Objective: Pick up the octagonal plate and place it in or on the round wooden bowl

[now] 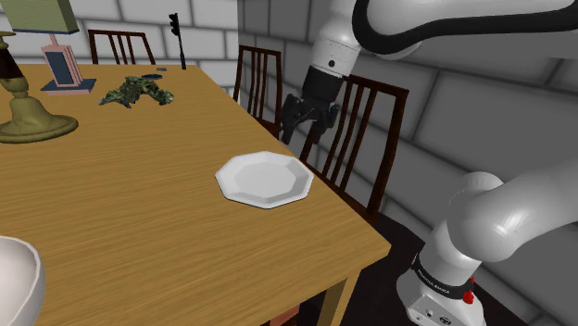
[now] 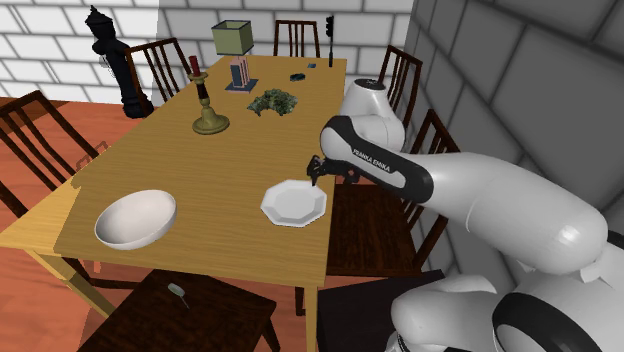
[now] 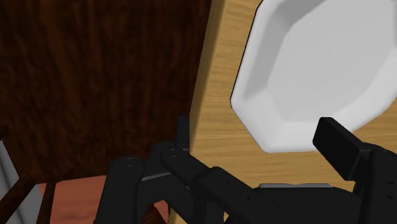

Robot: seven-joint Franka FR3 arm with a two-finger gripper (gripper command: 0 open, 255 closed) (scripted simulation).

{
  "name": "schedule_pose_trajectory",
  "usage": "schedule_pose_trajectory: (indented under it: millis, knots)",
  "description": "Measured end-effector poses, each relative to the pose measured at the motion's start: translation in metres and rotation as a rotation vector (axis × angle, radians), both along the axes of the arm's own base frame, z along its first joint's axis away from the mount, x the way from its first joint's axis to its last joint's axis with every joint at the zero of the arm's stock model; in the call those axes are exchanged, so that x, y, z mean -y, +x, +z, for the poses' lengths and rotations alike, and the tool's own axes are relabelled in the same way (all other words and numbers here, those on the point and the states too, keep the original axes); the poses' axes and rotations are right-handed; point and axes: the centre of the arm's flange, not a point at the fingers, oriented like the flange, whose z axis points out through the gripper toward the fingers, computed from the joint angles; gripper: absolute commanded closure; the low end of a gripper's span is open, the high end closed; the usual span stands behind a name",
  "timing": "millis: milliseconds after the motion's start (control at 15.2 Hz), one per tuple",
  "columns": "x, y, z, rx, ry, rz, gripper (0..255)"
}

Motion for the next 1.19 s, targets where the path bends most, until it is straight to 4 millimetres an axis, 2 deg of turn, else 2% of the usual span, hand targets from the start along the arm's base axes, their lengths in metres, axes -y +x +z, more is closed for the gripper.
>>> schedule_pose_trajectory:
  millis: [396,792,858,1188]
  knots:
    - [-0.008,0.004,-0.029,0.003,0.003,-0.002,0]
    - [-0.009,0.005,-0.033,0.003,0.004,-0.003,0]
    - [-0.009,0.005,-0.033,0.003,0.004,-0.003,255]
    - [-0.009,0.005,-0.032,0.005,0.005,-0.002,255]
